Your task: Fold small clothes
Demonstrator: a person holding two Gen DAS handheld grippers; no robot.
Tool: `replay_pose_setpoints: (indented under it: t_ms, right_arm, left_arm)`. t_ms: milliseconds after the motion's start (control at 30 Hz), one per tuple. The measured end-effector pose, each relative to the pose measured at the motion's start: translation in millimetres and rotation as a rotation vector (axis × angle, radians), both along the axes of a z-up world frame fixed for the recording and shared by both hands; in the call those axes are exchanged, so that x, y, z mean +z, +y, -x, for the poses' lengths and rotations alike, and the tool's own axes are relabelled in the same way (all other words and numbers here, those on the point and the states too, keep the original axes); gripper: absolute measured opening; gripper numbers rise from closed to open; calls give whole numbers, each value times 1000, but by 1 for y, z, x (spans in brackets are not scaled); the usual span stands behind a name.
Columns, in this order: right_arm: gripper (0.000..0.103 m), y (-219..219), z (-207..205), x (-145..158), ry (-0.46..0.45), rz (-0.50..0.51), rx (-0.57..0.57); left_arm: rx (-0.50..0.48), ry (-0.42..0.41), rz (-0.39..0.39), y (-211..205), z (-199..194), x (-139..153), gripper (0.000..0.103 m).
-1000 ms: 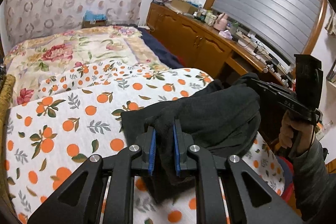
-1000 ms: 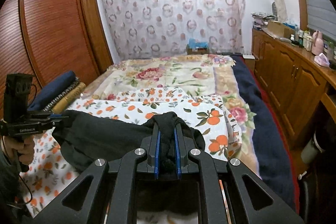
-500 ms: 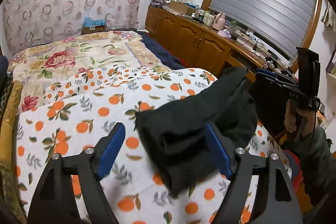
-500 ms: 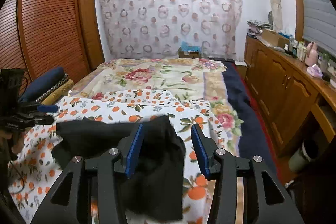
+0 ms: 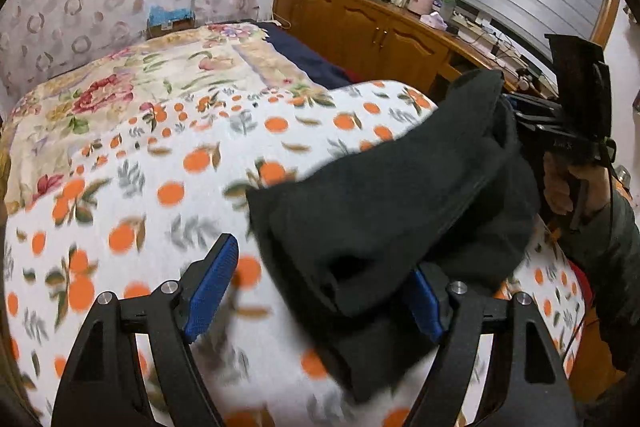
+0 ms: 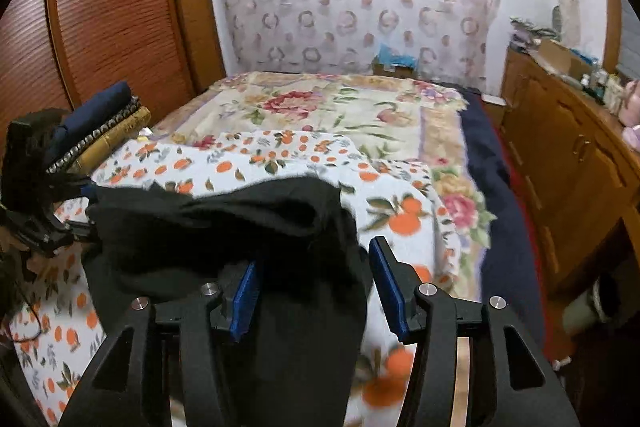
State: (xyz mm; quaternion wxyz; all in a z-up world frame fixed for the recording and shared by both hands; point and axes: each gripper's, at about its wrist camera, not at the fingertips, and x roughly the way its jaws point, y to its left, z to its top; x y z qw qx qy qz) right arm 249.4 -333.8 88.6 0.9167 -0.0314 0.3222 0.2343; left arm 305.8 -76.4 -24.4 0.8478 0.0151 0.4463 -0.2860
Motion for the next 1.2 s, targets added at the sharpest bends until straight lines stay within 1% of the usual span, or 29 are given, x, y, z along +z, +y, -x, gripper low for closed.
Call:
replay_pose_setpoints:
  t_ms: [33, 67, 100, 133, 167, 200, 267, 333, 400, 467, 500, 533, 567, 600, 633, 700, 767, 800, 933, 967, 1000, 1100, 1133, 1200]
  right_arm:
    - [44, -1, -3, 0, 0, -14, 16]
    - [29, -4, -8, -2, 7, -34, 48]
    - [18, -8, -8, -4, 8, -44, 64]
    - [17, -10, -10, -5, 2, -52, 61]
    - [16, -15, -16, -8, 4, -62, 41]
    - [16, -19, -18, -10, 11, -60, -3]
    - [16, -29, -23, -16, 54, -53, -120]
    - [16, -32, -23, -20, 71, -45, -163]
    - [16, -31, -18, -19, 57, -28, -170]
    - [24, -28, -13, -14, 43, -9, -186]
    - [33, -26, -10, -11, 33, 1, -197]
    - [40, -23, -7, -8, 22, 1, -201]
    - [43, -23, -1, -6, 10, -7, -200]
    - [52, -23, 3, -3, 2, -11, -199]
    - [59, -22, 6, -1, -3, -7, -200]
    - [65, -12, 10, -7, -5, -6, -183]
    - [65, -9, 9, -18, 13, -5, -163]
    - [65, -10, 7, -22, 28, -4, -157]
    - [65, -12, -6, -38, 89, 6, -152]
    - [65, -12, -9, -44, 102, 11, -153]
    - [65, -13, -13, -49, 116, 13, -157]
    - [66, -19, -21, -56, 159, -38, -159]
    - [66, -21, -24, -58, 167, -49, -158]
    - [66, -22, -28, -59, 175, -64, -152]
  left_arm:
    - [9, -1, 16, -1, -7, 0, 79]
    - [18, 0, 37, 0, -12, 1, 76]
    - [33, -2, 51, 1, -18, 1, 70]
    - [51, -10, 55, 2, -24, 1, 66]
    - [73, -18, 47, 2, -29, 1, 58]
    - [101, -30, 27, 3, -33, 0, 55]
    - [164, -48, -24, 6, -40, -2, 55]
    - [192, -41, -37, 10, -44, -5, 55]
    - [191, -29, -34, 13, -42, -7, 55]
    - [189, -36, -40, 15, -36, -5, 55]
    - [188, -41, -43, 16, -33, -3, 56]
    - [185, -42, -44, 17, -30, -2, 57]
    - [179, -39, -39, 17, -28, 1, 59]
    - [167, -35, -28, 18, -23, 2, 65]
    - [157, -32, -18, 19, -21, 4, 68]
    - [131, -25, -4, 17, -15, 6, 70]
    - [101, -8, -10, 12, -10, 2, 74]
    - [91, 0, -10, 10, -9, -1, 74]
    - [92, 51, -11, 3, -11, -13, 74]
    - [93, 59, -5, 3, -12, -16, 74]
    - [95, 51, -3, 2, -11, -15, 74]
    - [84, 54, -13, -1, -9, -15, 73]
    - [75, 57, -5, -3, -8, -14, 71]
    - [58, 64, 15, -5, -7, -14, 59]
